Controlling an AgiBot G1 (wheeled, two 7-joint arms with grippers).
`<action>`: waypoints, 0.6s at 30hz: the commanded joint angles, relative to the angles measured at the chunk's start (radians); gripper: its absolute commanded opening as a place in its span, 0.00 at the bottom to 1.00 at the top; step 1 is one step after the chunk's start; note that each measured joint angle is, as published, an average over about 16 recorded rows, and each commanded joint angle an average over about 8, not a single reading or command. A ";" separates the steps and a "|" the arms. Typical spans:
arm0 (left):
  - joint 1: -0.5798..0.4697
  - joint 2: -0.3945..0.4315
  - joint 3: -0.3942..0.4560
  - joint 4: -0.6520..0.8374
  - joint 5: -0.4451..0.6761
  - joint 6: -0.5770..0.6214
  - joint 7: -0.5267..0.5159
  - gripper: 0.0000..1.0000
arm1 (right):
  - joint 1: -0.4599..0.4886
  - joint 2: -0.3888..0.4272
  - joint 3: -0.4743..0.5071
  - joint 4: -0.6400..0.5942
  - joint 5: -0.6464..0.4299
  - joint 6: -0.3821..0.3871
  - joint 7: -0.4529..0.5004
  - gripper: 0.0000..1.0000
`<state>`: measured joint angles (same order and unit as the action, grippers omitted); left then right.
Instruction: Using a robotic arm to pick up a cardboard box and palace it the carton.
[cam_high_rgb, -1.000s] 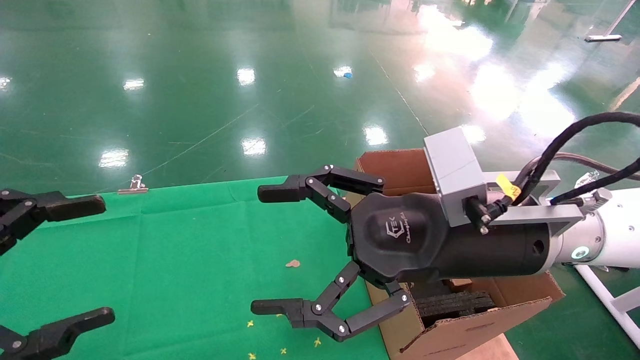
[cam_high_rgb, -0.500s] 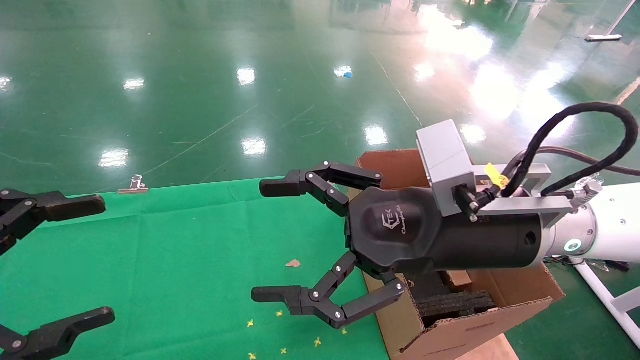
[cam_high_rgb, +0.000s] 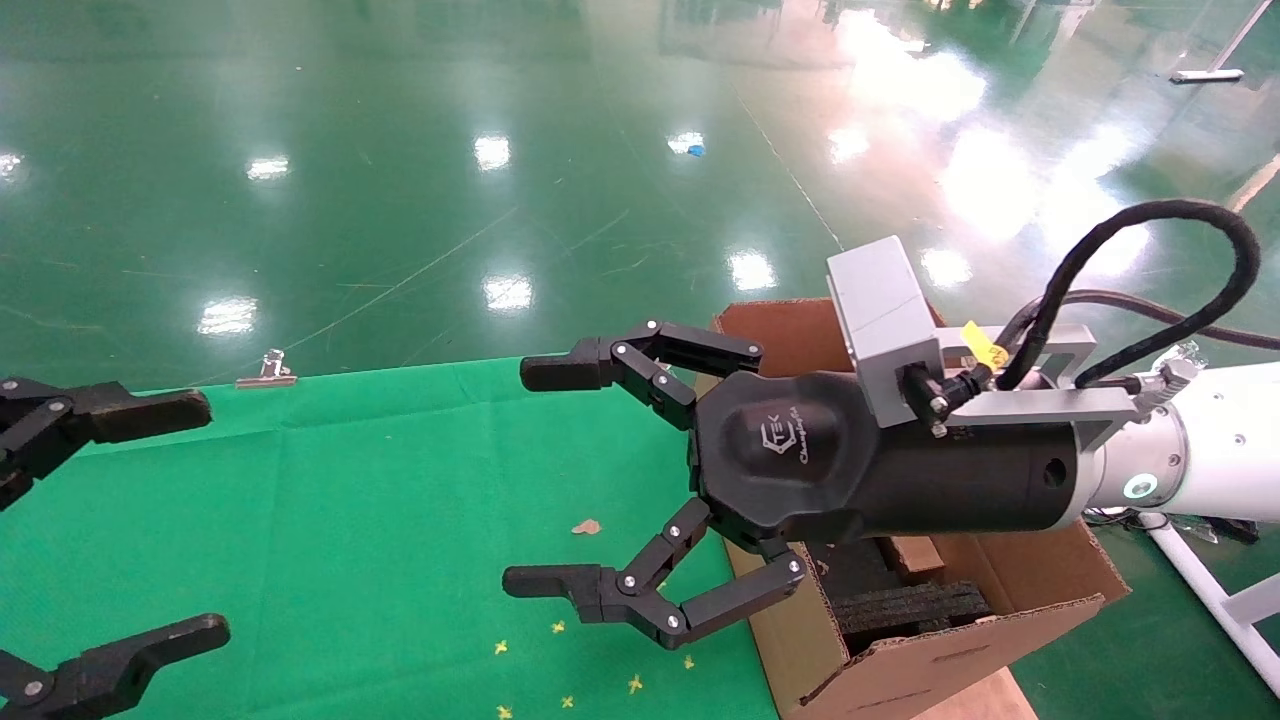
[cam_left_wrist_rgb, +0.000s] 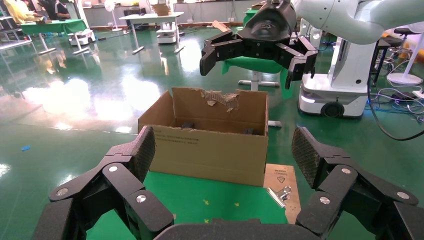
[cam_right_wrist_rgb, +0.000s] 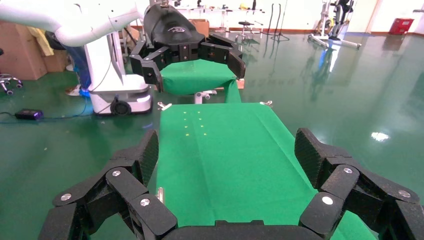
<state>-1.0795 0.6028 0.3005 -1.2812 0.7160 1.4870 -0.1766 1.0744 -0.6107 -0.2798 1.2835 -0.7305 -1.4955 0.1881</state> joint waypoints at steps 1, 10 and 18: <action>0.000 0.000 0.000 0.000 0.000 0.000 0.000 1.00 | 0.001 0.000 -0.001 -0.001 0.000 0.000 0.000 1.00; 0.000 0.000 0.000 0.000 0.000 0.000 0.000 1.00 | 0.003 -0.001 -0.003 -0.002 -0.001 0.001 0.001 1.00; 0.000 0.000 0.000 0.000 0.000 0.000 0.000 1.00 | 0.003 -0.001 -0.004 -0.003 -0.001 0.001 0.001 1.00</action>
<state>-1.0795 0.6028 0.3005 -1.2812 0.7161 1.4870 -0.1766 1.0777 -0.6117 -0.2835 1.2806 -0.7317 -1.4945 0.1892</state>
